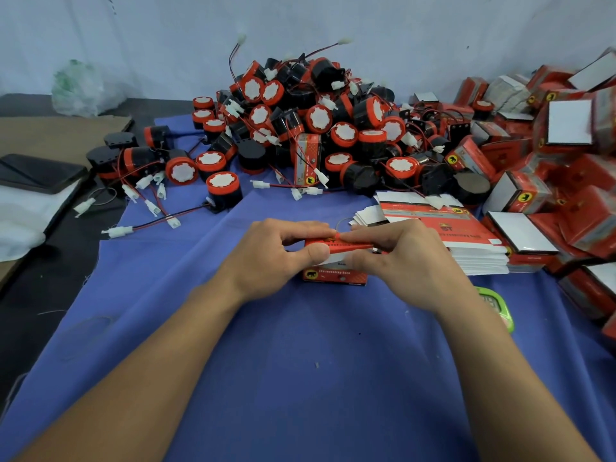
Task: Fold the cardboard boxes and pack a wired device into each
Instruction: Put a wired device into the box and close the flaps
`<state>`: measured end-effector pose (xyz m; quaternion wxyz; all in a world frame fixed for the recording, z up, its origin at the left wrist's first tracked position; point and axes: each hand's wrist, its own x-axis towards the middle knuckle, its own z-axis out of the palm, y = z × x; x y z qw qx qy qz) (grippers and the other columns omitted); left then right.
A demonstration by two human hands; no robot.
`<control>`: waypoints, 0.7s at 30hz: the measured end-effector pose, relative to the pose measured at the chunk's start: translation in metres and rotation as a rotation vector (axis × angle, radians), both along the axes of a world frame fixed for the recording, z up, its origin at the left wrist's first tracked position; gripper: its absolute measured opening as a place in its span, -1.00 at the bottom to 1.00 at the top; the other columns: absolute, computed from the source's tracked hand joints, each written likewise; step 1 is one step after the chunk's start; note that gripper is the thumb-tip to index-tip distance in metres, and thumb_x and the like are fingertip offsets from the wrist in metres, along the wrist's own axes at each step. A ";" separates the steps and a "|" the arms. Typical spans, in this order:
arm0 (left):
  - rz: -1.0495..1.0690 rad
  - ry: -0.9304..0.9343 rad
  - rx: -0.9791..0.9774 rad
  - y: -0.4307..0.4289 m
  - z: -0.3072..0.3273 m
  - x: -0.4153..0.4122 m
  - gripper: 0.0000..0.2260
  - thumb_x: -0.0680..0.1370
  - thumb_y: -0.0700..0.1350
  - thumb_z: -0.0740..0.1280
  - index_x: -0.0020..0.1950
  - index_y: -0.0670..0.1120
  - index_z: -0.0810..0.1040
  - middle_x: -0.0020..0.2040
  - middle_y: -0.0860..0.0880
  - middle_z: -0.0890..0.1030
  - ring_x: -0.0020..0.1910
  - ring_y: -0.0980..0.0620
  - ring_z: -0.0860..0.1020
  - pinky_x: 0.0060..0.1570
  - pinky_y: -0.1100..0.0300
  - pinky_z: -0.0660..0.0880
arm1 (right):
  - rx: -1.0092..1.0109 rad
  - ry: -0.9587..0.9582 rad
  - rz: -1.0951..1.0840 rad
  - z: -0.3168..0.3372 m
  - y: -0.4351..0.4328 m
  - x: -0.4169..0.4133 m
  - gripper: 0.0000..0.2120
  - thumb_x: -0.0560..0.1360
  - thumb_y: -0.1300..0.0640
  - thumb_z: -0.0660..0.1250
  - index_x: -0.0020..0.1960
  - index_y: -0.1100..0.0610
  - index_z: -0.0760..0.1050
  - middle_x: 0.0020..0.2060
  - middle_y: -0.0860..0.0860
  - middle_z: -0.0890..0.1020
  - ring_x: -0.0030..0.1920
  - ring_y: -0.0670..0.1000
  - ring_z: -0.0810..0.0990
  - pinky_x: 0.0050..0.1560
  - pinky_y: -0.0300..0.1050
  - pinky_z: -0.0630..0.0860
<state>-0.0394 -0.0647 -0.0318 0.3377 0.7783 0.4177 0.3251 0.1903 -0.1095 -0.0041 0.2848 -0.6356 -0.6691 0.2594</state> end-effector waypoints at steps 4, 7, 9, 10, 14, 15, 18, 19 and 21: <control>-0.014 0.017 -0.059 -0.001 0.000 -0.001 -0.57 0.44 0.20 0.51 0.30 0.24 0.65 0.31 0.25 0.63 0.33 0.34 0.52 0.33 0.21 0.51 | 0.016 0.066 -0.014 -0.004 -0.002 -0.003 -0.77 0.49 -0.10 0.51 0.14 -0.25 0.69 -0.01 -0.27 0.69 -0.01 -0.26 0.60 -0.07 -0.31 0.51; 0.013 0.015 -0.027 -0.006 -0.002 0.001 -0.51 0.34 0.09 0.58 0.28 0.24 0.65 0.21 0.32 0.66 0.23 0.33 0.59 0.24 0.18 0.59 | 0.044 0.190 -0.026 -0.015 -0.007 -0.004 -0.78 0.51 0.00 0.50 0.13 -0.21 0.70 -0.02 -0.31 0.64 -0.08 -0.42 0.56 -0.09 -0.45 0.45; 0.049 -0.005 0.025 -0.008 -0.003 0.005 -0.51 0.34 0.00 0.60 0.26 0.22 0.67 0.14 0.33 0.68 0.17 0.35 0.61 0.18 0.24 0.60 | 0.094 0.210 -0.057 -0.024 -0.010 -0.007 -0.79 0.53 0.00 0.48 0.14 -0.23 0.69 0.01 -0.27 0.66 -0.04 -0.34 0.57 -0.04 -0.43 0.42; 0.063 -0.007 0.042 -0.009 -0.004 0.006 -0.49 0.33 0.00 0.60 0.27 0.20 0.66 0.14 0.32 0.68 0.16 0.36 0.61 0.18 0.25 0.59 | 0.116 0.221 -0.076 -0.028 -0.011 -0.010 -0.79 0.53 -0.01 0.47 0.15 -0.23 0.68 0.08 -0.26 0.66 0.06 -0.30 0.57 0.06 -0.37 0.45; 0.098 0.020 0.065 -0.010 -0.005 0.010 -0.37 0.29 0.07 0.61 0.36 0.18 0.62 0.20 0.29 0.66 0.21 0.38 0.58 0.26 0.26 0.55 | 0.169 0.276 -0.121 -0.035 -0.011 -0.018 -0.83 0.57 -0.01 0.42 0.11 -0.21 0.68 0.10 -0.28 0.68 0.17 -0.19 0.60 0.17 -0.25 0.49; 0.106 0.016 0.066 -0.012 -0.005 0.010 -0.36 0.27 0.08 0.61 0.37 0.18 0.61 0.20 0.30 0.66 0.22 0.39 0.57 0.27 0.29 0.53 | 0.180 0.295 -0.124 -0.034 -0.010 -0.018 -0.84 0.57 0.01 0.41 0.07 -0.24 0.69 0.05 -0.34 0.68 0.16 -0.24 0.60 0.14 -0.32 0.47; 0.126 0.033 0.089 -0.015 -0.008 0.015 -0.34 0.28 0.04 0.62 0.38 0.17 0.61 0.22 0.30 0.65 0.23 0.41 0.55 0.26 0.38 0.49 | 0.187 0.381 -0.150 -0.033 -0.010 -0.016 -0.80 0.58 0.08 0.40 0.01 -0.22 0.72 0.03 -0.38 0.67 0.15 -0.37 0.57 0.17 -0.39 0.46; 0.134 0.038 0.093 -0.015 -0.010 0.016 -0.34 0.29 0.01 0.63 0.39 0.17 0.61 0.24 0.28 0.65 0.23 0.40 0.55 0.26 0.37 0.49 | 0.188 0.392 -0.149 -0.033 -0.011 -0.015 -0.80 0.58 0.09 0.41 0.02 -0.19 0.73 0.04 -0.36 0.67 0.16 -0.37 0.57 0.22 -0.33 0.49; 0.148 0.027 0.078 -0.014 -0.010 0.016 -0.36 0.31 -0.01 0.64 0.38 0.17 0.61 0.25 0.26 0.65 0.23 0.37 0.56 0.24 0.34 0.52 | 0.168 0.396 -0.123 -0.033 -0.011 -0.014 -0.82 0.55 0.07 0.44 0.06 -0.17 0.72 0.08 -0.34 0.67 0.20 -0.36 0.55 0.30 -0.21 0.50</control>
